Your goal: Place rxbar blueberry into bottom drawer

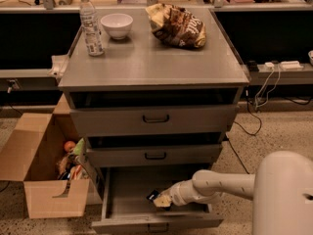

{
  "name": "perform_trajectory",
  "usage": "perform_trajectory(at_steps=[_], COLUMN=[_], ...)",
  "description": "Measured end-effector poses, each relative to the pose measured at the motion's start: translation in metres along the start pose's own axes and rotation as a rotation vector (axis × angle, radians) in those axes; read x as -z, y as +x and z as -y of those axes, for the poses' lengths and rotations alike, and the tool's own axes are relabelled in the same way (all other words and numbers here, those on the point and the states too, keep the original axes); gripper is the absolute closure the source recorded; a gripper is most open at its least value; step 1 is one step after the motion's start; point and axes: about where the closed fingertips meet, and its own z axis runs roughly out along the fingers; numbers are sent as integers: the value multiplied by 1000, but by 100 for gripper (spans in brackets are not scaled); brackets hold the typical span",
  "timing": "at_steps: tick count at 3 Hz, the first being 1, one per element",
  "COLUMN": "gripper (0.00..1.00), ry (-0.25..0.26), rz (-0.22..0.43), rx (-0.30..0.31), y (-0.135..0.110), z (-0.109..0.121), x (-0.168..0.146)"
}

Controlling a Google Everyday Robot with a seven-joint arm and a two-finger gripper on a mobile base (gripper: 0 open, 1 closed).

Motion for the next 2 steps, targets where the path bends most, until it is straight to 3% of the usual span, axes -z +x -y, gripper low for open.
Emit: perform_trajectory(at_steps=[2], gripper=[100], ry=[-15], rz=[7], rx=[19], y=[3], z=[7], x=[-7])
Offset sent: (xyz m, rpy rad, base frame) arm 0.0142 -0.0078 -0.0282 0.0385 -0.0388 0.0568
